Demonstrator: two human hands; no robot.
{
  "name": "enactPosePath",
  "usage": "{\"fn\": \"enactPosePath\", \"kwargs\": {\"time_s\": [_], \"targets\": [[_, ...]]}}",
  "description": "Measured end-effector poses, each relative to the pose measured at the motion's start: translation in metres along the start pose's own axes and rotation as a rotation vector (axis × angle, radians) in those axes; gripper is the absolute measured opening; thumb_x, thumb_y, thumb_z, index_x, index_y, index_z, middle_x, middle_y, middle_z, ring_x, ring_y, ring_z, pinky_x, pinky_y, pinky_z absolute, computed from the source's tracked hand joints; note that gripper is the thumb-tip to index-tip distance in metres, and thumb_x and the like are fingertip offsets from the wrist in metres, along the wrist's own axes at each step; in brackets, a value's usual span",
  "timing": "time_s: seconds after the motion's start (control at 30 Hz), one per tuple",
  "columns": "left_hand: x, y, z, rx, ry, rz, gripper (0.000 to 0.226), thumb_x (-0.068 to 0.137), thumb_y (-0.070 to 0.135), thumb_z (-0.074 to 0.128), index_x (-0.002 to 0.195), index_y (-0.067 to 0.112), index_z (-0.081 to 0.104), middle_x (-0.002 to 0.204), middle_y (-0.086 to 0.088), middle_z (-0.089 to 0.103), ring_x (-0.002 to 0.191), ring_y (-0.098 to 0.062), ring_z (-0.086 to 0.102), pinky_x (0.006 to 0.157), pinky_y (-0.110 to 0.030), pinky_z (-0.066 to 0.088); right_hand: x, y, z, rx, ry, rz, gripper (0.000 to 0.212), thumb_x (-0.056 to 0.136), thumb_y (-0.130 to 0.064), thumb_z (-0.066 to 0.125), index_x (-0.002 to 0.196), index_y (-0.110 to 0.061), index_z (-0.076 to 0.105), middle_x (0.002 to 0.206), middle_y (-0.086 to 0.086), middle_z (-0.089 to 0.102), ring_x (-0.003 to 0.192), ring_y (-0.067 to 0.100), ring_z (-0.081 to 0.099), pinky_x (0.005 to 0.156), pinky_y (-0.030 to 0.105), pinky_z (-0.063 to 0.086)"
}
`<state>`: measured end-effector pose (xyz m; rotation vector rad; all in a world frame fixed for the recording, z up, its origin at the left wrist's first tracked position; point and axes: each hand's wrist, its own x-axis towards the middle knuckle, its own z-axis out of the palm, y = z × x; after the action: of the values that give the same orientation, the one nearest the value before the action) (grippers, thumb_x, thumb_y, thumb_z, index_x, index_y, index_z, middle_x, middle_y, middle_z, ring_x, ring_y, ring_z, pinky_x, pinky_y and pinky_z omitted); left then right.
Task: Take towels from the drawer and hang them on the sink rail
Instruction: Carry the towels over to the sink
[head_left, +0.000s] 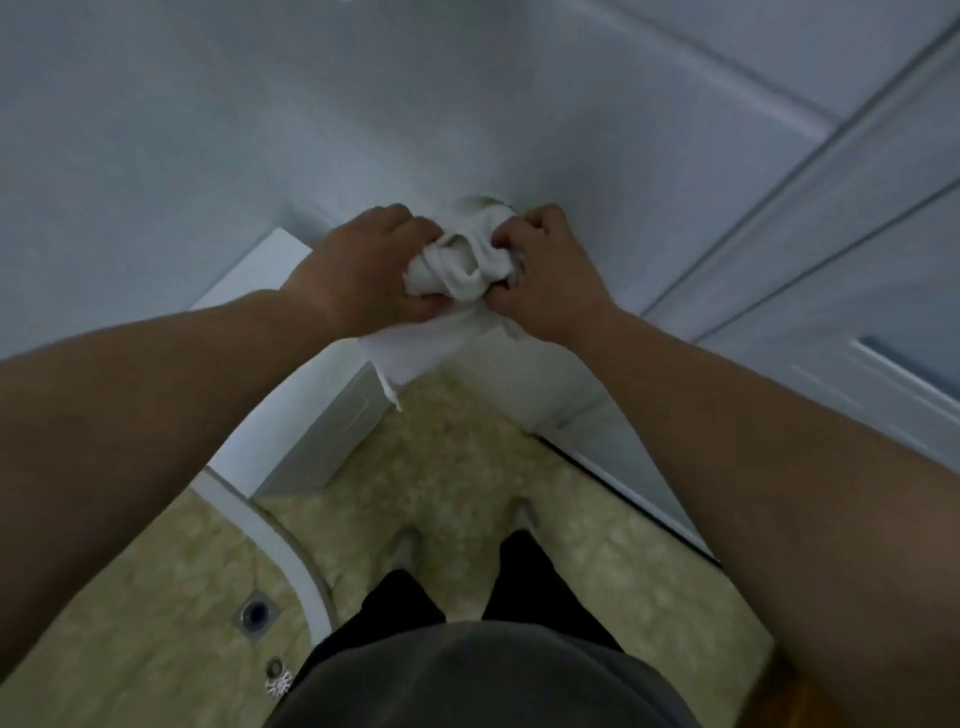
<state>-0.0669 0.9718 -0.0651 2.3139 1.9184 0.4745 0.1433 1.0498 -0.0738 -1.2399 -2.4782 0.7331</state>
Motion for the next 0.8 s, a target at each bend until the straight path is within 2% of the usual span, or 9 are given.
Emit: {"fn": "enactPosePath", "kwargs": {"time_s": [0.1, 0.27, 0.33, 0.47, 0.6, 0.8], "targets": [[0.001, -0.005, 0.005, -0.026, -0.057, 0.115, 0.069, 0.068, 0.057, 0.059, 0.115, 0.007, 0.062, 0.098, -0.017, 0.063, 0.089, -0.036, 0.062, 0.076, -0.044, 0.053, -0.023, -0.009, 0.009, 0.019, 0.073, 0.125, 0.048, 0.076, -0.024, 0.077, 0.119, -0.009, 0.061, 0.125, 0.015, 0.043, 0.087, 0.030, 0.058, 0.076, 0.032, 0.047], [0.010, -0.001, 0.012, -0.028, -0.150, 0.303, 0.062, 0.065, 0.038, 0.082, 0.114, 0.005, 0.063, 0.097, -0.019, 0.063, 0.087, -0.038, 0.062, 0.075, -0.042, 0.051, -0.067, -0.016, 0.025, 0.057, 0.172, 0.334, 0.048, 0.074, -0.021, 0.079, 0.118, -0.014, 0.062, 0.126, 0.009, 0.043, 0.093, 0.029, 0.059, 0.078, 0.028, 0.043], [0.012, 0.018, 0.020, -0.074, -0.174, 0.407, 0.058, 0.066, 0.039, 0.081, 0.110, 0.005, 0.065, 0.093, -0.017, 0.063, 0.083, -0.037, 0.062, 0.071, -0.039, 0.050, -0.091, -0.014, 0.022, 0.064, 0.229, 0.446, 0.046, 0.073, -0.022, 0.079, 0.116, -0.016, 0.063, 0.124, 0.006, 0.043, 0.095, 0.028, 0.059, 0.080, 0.030, 0.045], [0.018, 0.050, 0.043, -0.160, -0.133, 0.569, 0.058, 0.070, 0.053, 0.062, 0.105, 0.008, 0.066, 0.087, -0.014, 0.063, 0.075, -0.032, 0.061, 0.063, -0.034, 0.048, -0.136, -0.010, 0.013, 0.081, 0.292, 0.562, 0.045, 0.070, -0.019, 0.078, 0.112, -0.016, 0.064, 0.119, 0.005, 0.044, 0.096, 0.028, 0.061, 0.085, 0.032, 0.048], [0.032, 0.097, 0.061, -0.183, -0.105, 0.727, 0.048, 0.070, 0.046, 0.076, 0.099, 0.009, 0.067, 0.083, -0.011, 0.063, 0.074, -0.032, 0.059, 0.070, -0.035, 0.044, -0.181, -0.002, -0.002, 0.086, 0.394, 0.693, 0.041, 0.070, -0.021, 0.077, 0.108, -0.019, 0.063, 0.113, -0.003, 0.040, 0.093, 0.025, 0.060, 0.084, 0.038, 0.051], [0.043, 0.172, 0.083, -0.295, -0.064, 0.934, 0.044, 0.078, 0.046, 0.072, 0.094, 0.006, 0.066, 0.077, -0.011, 0.060, 0.070, -0.031, 0.056, 0.070, -0.035, 0.042, -0.248, 0.016, -0.032, 0.043, 0.477, 0.800, 0.042, 0.073, -0.022, 0.078, 0.112, -0.018, 0.064, 0.119, 0.003, 0.044, 0.092, 0.024, 0.059, 0.082, 0.030, 0.045]]}}
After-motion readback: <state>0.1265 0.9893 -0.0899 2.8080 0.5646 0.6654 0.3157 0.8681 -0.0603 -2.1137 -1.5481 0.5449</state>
